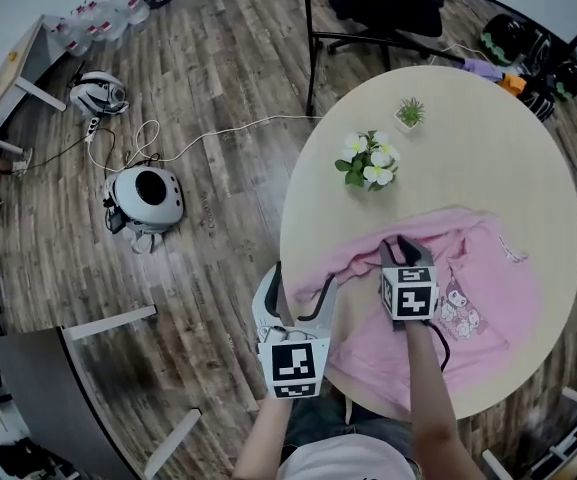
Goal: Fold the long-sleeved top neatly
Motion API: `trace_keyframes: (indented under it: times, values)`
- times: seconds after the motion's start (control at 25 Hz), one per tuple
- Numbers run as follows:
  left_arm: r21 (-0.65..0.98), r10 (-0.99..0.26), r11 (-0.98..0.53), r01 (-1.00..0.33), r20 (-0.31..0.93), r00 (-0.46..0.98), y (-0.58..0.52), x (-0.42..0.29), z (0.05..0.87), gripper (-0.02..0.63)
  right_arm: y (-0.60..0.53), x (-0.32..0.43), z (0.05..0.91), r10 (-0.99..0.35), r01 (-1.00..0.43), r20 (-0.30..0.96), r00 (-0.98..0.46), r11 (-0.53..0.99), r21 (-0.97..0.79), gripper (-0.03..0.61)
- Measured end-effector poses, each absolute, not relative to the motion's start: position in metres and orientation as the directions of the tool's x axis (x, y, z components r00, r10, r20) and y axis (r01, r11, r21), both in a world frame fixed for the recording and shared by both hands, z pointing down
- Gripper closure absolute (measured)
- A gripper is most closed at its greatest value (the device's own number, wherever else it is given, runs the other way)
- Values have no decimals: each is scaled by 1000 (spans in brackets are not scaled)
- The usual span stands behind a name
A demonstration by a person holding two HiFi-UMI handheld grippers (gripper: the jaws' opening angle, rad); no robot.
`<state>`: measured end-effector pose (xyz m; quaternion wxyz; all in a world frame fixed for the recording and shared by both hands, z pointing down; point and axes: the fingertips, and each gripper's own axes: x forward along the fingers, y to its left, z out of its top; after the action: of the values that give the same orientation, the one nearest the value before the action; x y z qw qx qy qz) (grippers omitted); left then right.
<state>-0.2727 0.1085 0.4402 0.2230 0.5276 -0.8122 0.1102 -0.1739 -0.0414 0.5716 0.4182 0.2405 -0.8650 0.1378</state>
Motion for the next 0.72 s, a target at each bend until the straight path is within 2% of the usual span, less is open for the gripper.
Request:
trace_keyframes:
  times: [0.12,0.24,0.52,0.6,0.68,0.72]
  values:
    - [56,-801,431,-901,483,-353,113,-278,444,264,-45,-186,579,-272,-515,808,-522,856,-46,420]
    - [57,-797,437,-898,487,-357,116,-282,448,264,-42,-193,590,-242,-496,834,-495,867,-43,383]
    - [66,-794,440,-895,493,-354,114,-282,452,264,-41,-195,593,-254,-493,837,-485,870,-22,393]
    - [68,-795,438,-896,495,-351,113,-279,453,264,-41,-195,593,-261,-491,836,-482,871,-11,429]
    - [70,-796,434,-898,496,-346,111,-278,453,264,-42,-196,593,-276,-490,835,-475,872,10,525]
    - [70,-798,432,-899,495,-344,110,-277,452,264,-42,-196,592,-279,-488,835,-474,873,15,525]
